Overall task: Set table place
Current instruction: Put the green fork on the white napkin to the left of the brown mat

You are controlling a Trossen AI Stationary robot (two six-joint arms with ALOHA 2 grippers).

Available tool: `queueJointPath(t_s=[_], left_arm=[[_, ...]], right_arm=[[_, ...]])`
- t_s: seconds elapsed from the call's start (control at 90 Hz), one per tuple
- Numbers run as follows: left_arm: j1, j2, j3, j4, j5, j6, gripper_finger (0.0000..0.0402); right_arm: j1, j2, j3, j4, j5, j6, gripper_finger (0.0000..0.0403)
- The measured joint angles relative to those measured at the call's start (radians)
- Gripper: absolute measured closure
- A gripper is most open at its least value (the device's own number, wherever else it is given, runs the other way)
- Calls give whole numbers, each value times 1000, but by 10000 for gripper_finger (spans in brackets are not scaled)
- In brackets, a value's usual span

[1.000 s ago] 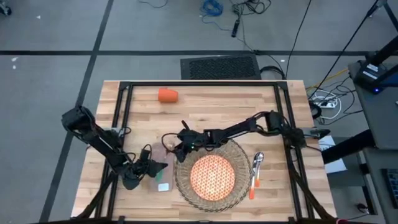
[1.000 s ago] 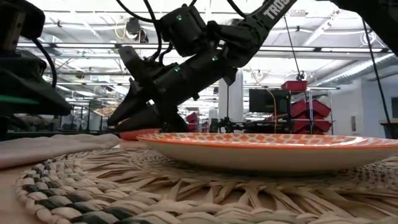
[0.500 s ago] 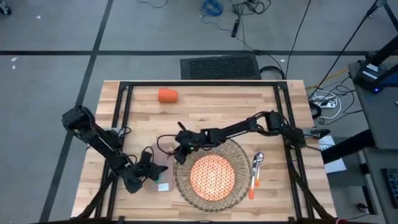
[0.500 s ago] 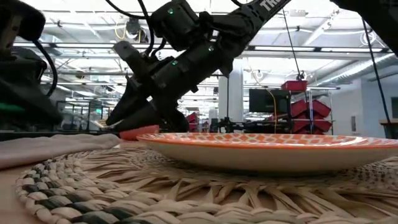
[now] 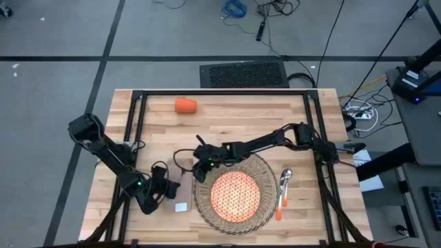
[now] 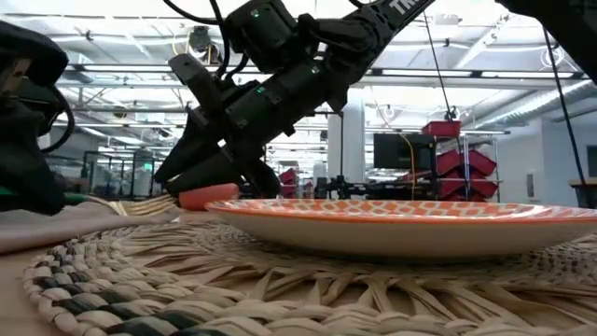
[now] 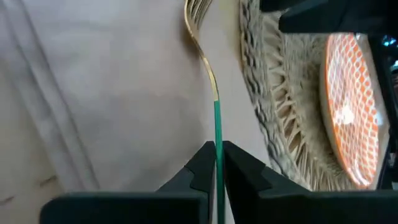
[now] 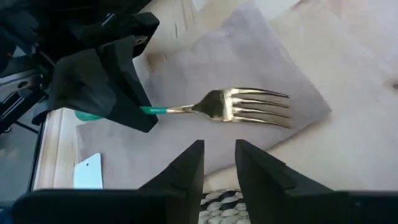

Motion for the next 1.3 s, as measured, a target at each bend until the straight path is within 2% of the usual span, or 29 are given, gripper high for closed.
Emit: queueJointPath(t_s=[0.411, 0.622, 0.8, 0.933, 1.111, 1.2, 1.3], left_arm=[[1, -2, 2, 7, 46, 2, 273], [1, -38, 3, -53, 61, 5, 265], [0, -157, 3, -133, 54, 70, 265], [0, -264, 3, -146, 8, 159, 265], [-8, -385, 3, -145, 49, 338, 265], [-28, -430, 21, -147, 43, 468, 265], [-49, -456, 63, -143, -5, 622, 265]], right_arm=[[21, 0, 0, -23, -15, -19, 323], [32, 0, 0, -25, -23, -32, 323], [43, 0, 0, -26, -26, -101, 323], [44, 0, 0, -21, -24, -135, 323], [59, 0, 0, -19, -42, -279, 323], [70, 0, 0, -29, -54, -335, 323], [69, 0, 0, -51, -54, -315, 323]])
